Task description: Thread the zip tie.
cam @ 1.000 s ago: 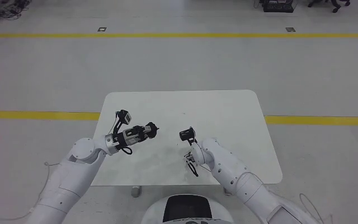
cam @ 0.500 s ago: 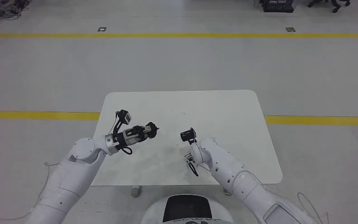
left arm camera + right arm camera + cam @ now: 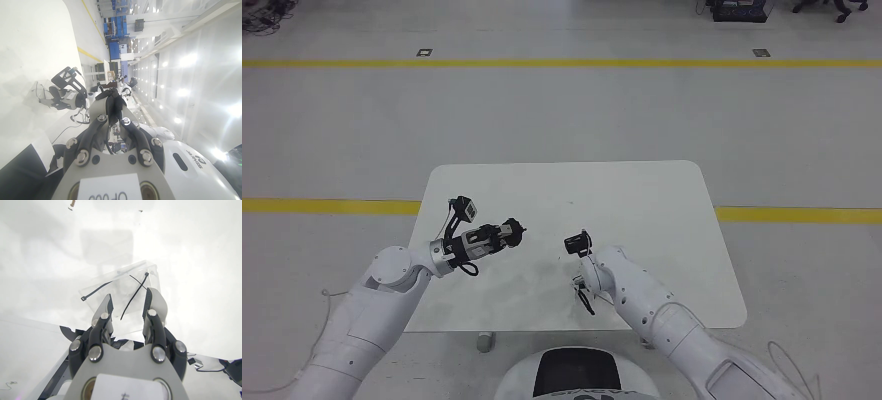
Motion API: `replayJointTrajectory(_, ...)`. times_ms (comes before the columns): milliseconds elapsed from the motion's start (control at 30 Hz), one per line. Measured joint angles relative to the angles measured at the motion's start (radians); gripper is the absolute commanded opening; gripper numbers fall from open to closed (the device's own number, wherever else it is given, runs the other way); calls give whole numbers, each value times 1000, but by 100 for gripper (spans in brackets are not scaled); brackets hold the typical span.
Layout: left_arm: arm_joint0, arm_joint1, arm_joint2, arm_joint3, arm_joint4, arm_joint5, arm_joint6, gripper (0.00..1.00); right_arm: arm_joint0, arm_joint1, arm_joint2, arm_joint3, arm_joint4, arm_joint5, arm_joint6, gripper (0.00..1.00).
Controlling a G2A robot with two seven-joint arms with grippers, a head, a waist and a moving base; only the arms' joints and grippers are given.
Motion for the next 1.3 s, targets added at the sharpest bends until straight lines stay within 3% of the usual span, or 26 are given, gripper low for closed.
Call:
replayJointTrajectory(333, 0, 0, 0, 0, 0, 0, 0, 0, 13, -21, 3, 49, -8, 0, -8, 36)
replayJointTrajectory(767, 0, 0, 0, 0, 0, 0, 0, 0, 27, -41, 4, 92, -15, 0, -6, 25)
replayJointTrajectory(1300, 0, 0, 0, 0, 0, 0, 0, 0, 24, -47, 19, 91, -27, 0, -21, 16)
